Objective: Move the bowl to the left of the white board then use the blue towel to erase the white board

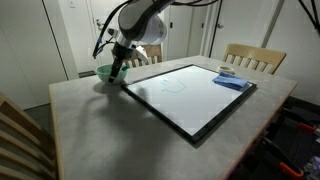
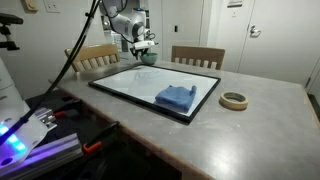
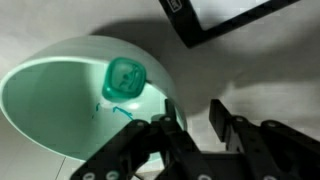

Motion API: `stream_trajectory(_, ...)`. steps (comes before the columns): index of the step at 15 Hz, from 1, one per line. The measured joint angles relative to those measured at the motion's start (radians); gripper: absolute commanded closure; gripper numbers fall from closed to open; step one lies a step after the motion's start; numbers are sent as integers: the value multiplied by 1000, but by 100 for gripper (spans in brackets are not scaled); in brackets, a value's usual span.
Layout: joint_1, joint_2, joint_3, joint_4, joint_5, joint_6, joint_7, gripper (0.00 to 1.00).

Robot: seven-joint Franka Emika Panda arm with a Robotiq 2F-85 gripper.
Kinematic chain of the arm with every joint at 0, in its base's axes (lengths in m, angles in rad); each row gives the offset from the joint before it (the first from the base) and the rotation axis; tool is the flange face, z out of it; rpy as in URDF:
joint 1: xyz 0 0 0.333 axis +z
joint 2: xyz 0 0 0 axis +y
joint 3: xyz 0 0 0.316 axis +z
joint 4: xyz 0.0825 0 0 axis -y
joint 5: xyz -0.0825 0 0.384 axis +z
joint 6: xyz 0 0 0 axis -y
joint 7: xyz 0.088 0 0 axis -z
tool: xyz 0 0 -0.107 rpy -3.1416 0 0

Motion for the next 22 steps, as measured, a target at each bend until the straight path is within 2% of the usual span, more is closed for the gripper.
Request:
stream_trajectory(1, -1, 0, 0, 0, 0, 0, 0, 96)
stream_trajectory(3, -3, 0, 0, 1, 0, 0, 0, 100)
stream_trajectory(8, -13, -1, 20, 9, 12, 0, 0, 99)
stream_trajectory(16, -48, 5, 141, 3, 109, -68, -32, 99)
stream_trajectory(22, -41, -5, 151, -11, 107, -118, -36, 99)
